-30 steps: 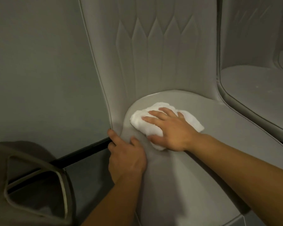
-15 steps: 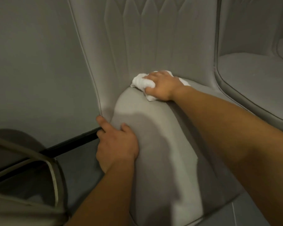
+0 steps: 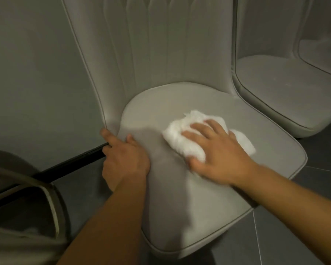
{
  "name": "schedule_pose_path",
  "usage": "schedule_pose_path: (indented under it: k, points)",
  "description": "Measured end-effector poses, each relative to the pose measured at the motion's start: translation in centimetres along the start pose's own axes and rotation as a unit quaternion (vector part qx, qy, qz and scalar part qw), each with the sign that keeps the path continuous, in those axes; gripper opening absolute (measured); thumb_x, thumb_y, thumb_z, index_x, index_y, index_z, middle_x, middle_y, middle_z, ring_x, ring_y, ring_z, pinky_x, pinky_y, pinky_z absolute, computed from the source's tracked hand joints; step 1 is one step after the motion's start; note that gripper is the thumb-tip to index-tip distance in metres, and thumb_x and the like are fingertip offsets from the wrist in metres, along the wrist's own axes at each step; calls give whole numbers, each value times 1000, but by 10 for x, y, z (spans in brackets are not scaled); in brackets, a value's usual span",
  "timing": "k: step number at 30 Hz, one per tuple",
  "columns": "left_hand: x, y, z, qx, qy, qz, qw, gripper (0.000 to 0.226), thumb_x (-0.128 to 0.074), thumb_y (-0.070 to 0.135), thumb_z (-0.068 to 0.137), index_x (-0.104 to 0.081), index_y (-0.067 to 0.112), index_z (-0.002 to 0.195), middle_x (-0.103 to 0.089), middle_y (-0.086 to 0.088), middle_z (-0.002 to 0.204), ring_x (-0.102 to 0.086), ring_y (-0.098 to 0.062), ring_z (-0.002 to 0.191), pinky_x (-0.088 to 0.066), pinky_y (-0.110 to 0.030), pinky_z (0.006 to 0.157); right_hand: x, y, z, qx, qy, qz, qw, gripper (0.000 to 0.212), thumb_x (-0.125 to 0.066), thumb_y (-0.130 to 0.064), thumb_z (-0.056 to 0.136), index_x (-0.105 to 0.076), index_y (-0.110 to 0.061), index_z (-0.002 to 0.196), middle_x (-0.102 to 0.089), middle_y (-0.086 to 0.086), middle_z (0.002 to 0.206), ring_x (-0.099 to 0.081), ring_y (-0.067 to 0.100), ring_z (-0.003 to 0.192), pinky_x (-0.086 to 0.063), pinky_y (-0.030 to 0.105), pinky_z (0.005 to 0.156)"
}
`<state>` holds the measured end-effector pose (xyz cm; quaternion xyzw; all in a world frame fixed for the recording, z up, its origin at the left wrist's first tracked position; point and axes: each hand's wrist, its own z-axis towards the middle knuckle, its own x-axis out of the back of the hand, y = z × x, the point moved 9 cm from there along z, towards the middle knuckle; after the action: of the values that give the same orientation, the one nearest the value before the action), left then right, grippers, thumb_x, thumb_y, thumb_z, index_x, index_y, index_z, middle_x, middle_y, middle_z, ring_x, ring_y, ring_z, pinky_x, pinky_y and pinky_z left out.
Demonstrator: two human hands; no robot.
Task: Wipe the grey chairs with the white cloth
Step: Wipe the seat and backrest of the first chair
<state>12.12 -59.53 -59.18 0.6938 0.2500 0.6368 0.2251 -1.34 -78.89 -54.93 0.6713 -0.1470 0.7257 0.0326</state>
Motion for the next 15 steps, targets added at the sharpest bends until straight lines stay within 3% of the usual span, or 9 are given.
schedule_pose_path:
  k: [3,6,9,12,15]
  points:
    - [-1,0,1,-2,4,1,1000,68,-23,48,103,6,19,156,-40,-21,144,-53,-43,115,-41,-49,89,0,-7,-73,19,-13,-5,1000,75,-47,-76,83,-34,-47,151,-36,-9,159,-23,28,150,-38,62,103]
    - [0,2,0,-6,11,5,1000,67,-24,47,103,5,17,156,-40,-22,144,-53,-44,113,-41,-48,85,-3,-7,-80,12,-50,-6,999,78,-32,-89,83,-16,-56,153,-20,-18,165,-7,21,155,-25,62,114]
    - [-1,2,1,-8,22,3,1000,68,-25,45,103,5,15,156,-35,-21,149,-52,-43,115,-41,-48,86,-7,6,-1,-31,-86,-17,996,84,-19,-94,76,-3,-60,151,-6,-22,166,2,18,155,-17,65,117]
    - [-2,1,4,-11,37,1,999,70,-26,47,101,6,16,156,-26,-19,156,-45,-42,127,-41,-52,94,-14,25,113,-73,-82,8,994,83,-32,-90,82,-13,-55,154,-7,-17,168,2,20,155,-8,71,115]
    - [-4,0,5,-14,46,9,999,72,-27,47,101,7,18,156,-21,-18,159,-39,-41,134,-39,-54,99,-19,29,195,-96,-71,30,992,83,-41,-86,81,-23,-50,154,-19,-11,166,-5,25,154,-9,74,112]
